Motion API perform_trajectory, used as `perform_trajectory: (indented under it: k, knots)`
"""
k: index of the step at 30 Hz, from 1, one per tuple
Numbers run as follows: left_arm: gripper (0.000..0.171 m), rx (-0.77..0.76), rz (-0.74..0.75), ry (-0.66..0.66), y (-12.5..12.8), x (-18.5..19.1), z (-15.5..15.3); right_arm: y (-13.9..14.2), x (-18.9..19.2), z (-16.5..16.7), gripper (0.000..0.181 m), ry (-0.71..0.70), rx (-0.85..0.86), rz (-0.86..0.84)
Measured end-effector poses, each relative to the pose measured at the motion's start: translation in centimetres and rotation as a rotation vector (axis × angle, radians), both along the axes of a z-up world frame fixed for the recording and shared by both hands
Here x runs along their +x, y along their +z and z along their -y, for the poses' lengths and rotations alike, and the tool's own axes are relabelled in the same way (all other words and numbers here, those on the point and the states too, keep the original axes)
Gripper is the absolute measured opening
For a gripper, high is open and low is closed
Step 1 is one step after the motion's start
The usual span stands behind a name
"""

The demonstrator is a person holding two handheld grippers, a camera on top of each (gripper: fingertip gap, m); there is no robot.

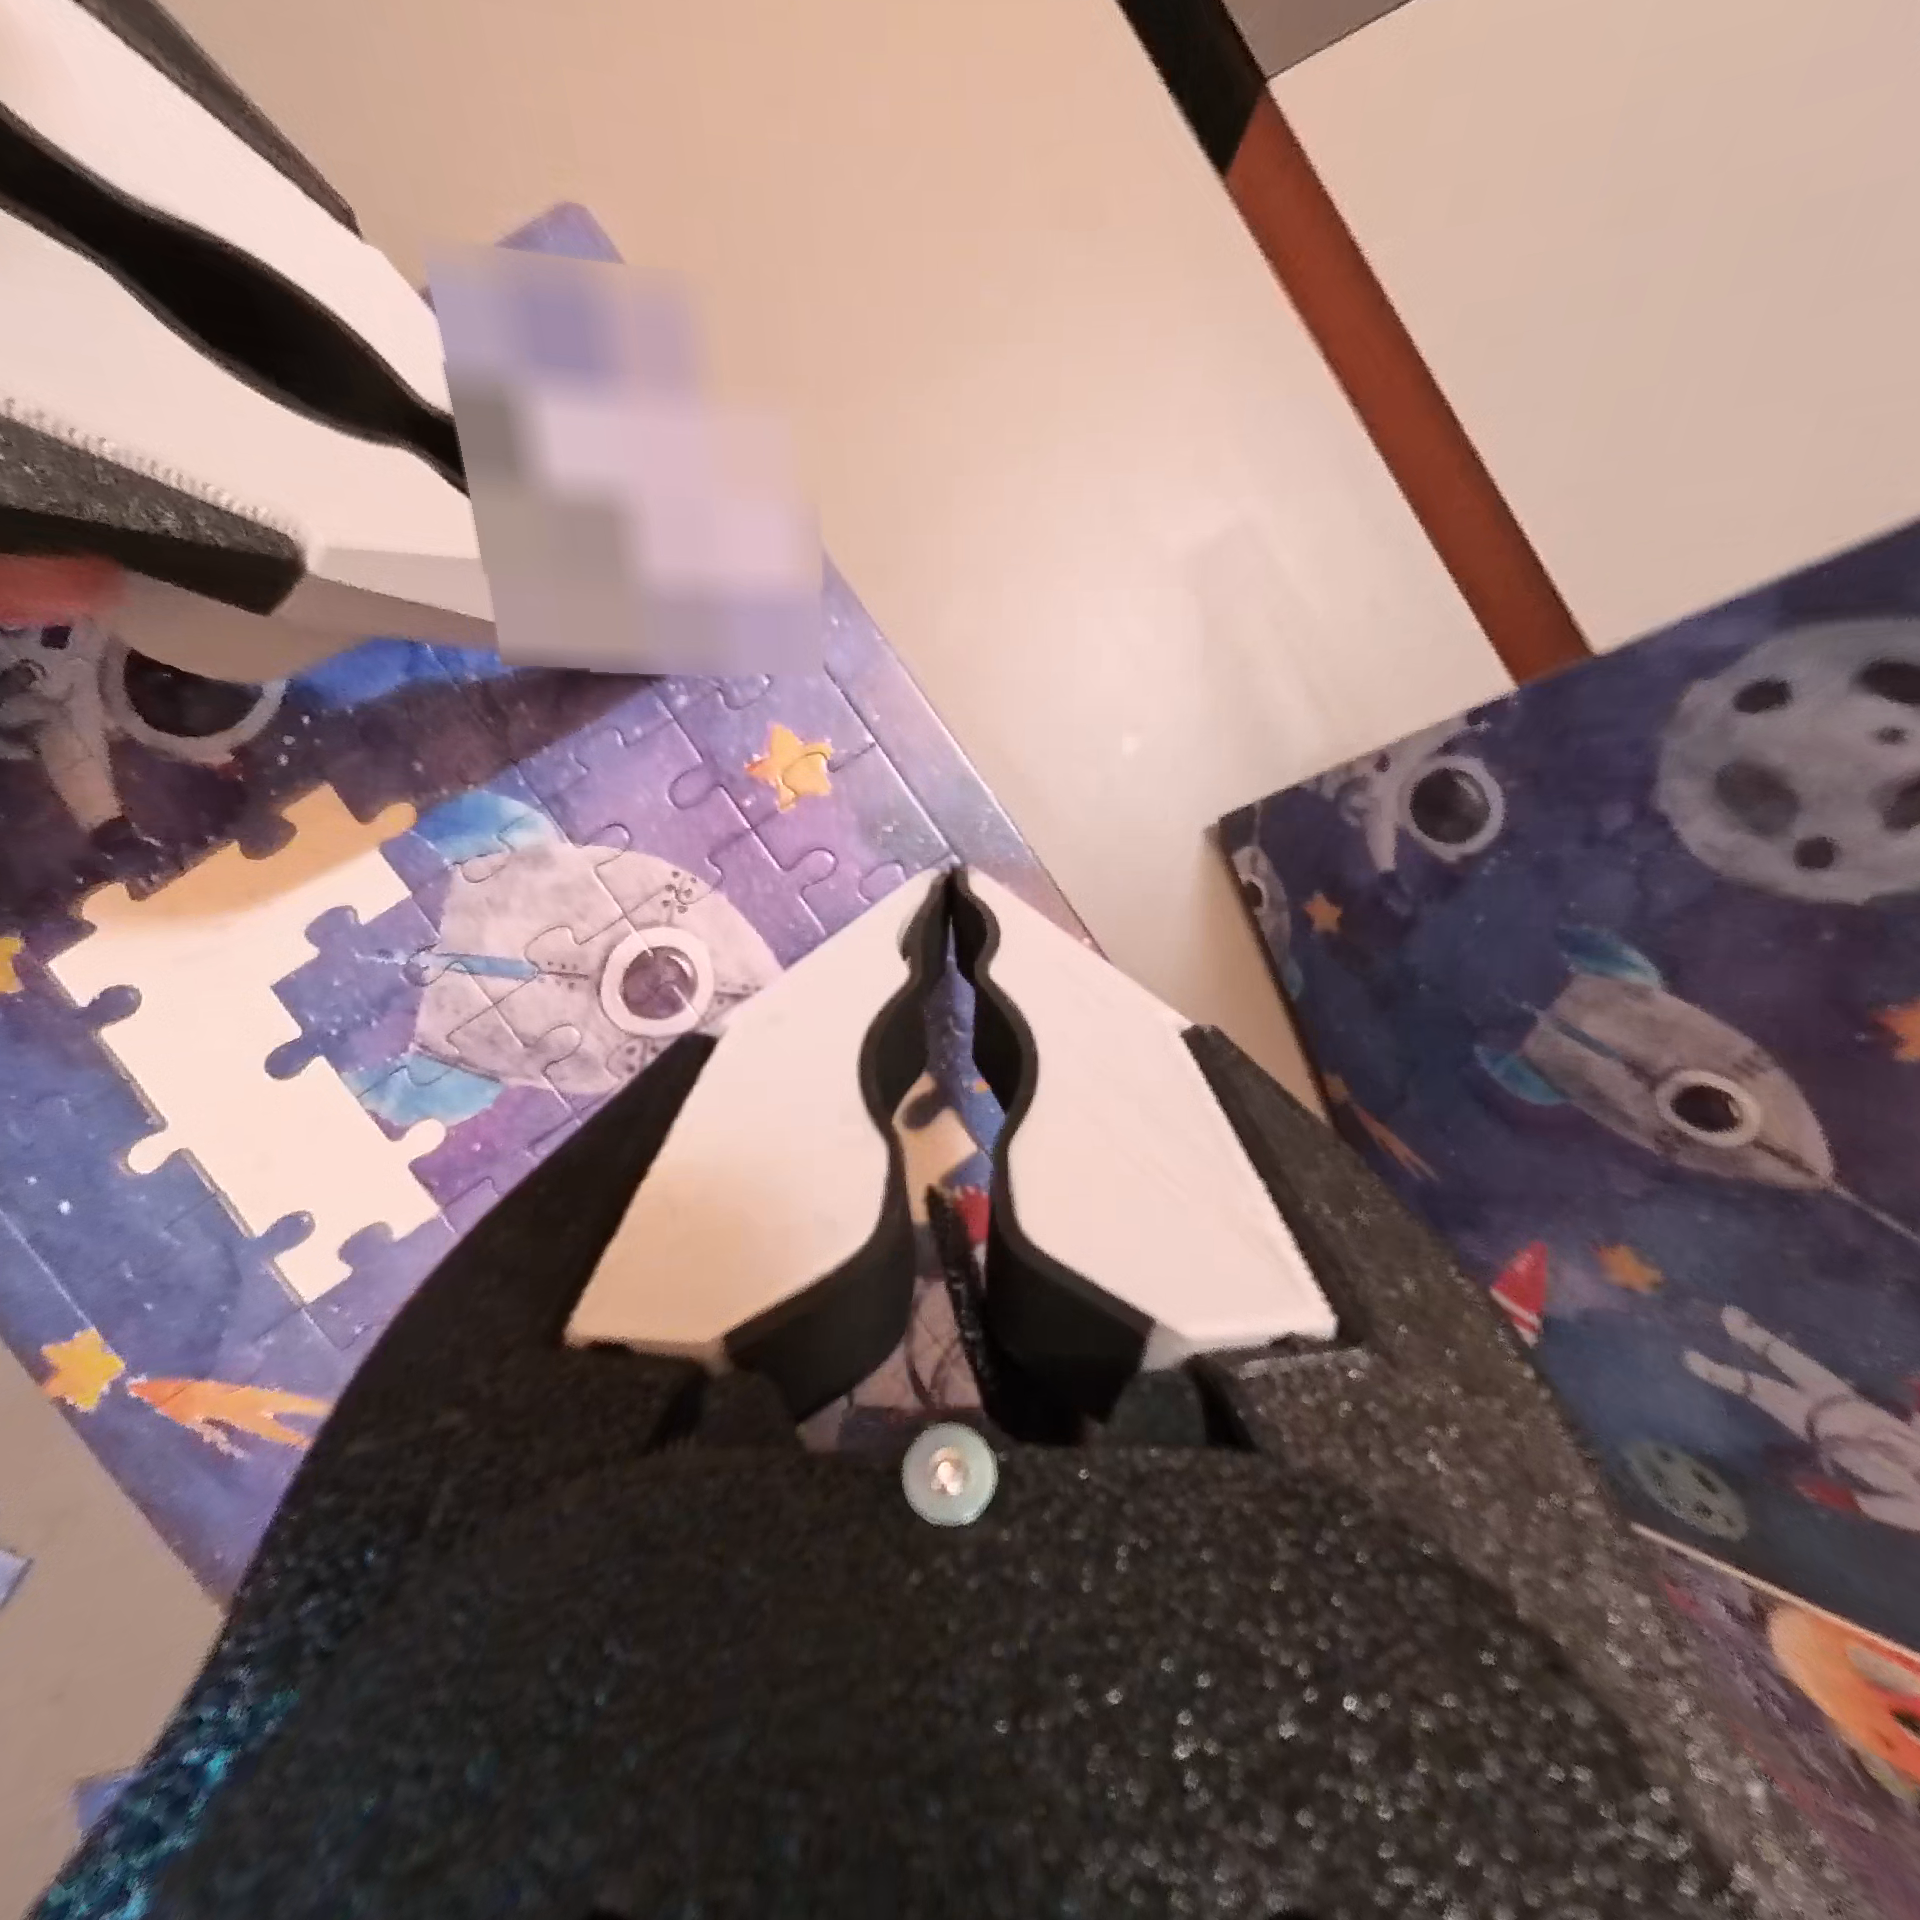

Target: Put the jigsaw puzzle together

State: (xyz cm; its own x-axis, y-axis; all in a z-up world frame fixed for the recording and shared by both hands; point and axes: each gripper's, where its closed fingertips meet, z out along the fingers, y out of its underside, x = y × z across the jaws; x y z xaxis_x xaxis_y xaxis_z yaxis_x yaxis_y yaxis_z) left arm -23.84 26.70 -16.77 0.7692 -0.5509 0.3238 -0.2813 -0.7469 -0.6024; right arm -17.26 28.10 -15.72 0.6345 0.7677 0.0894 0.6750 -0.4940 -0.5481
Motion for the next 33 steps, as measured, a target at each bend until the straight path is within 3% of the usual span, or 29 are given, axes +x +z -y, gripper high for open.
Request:
perform_trajectory:
  k: [2,8,10,14,18,22,28,31,33]
  knots:
    - [0.000,0.000,0.000,0.000,0.0,0.0,0.0,-1.4,-0.2,0.5,0.001,0.017,-0.036,0.035]
    - [0.000,0.004,-0.010,-0.003,0.0,0.0,0.0,-1.0,-0.3,0.2,0.000,0.028,-0.023,0.069]
    - [0.000,0.007,-0.013,-0.004,0.0,0.0,0.0,0.1,-0.6,-0.1,0.000,0.008,-0.009,0.010]
    - [0.000,0.025,-0.039,-0.023,0.2,0.1,0.1,0.6,3.0,-0.5,0.000,-0.087,0.004,0.028]
    - [0.000,0.154,0.037,-0.086,3.2,3.5,0.2,-0.5,5.5,0.4,0.000,-0.160,-0.030,-0.011]
    - [0.001,0.126,-0.122,-0.140,-0.1,4.7,0.3,-1.3,5.2,1.1,0.000,-0.154,-0.015,-0.035]
    - [0.000,0.144,-0.122,-0.134,0.0,4.6,0.0,-1.0,5.6,1.1,0.000,-0.149,0.006,0.003]
    - [0.000,0.176,-0.110,-0.140,0.8,4.6,0.4,1.4,5.9,1.8,0.000,-0.158,0.020,-0.087]
    - [0.000,0.159,-0.073,-0.147,1.4,4.9,1.0,1.5,7.1,3.0,0.000,-0.166,-0.007,-0.083]
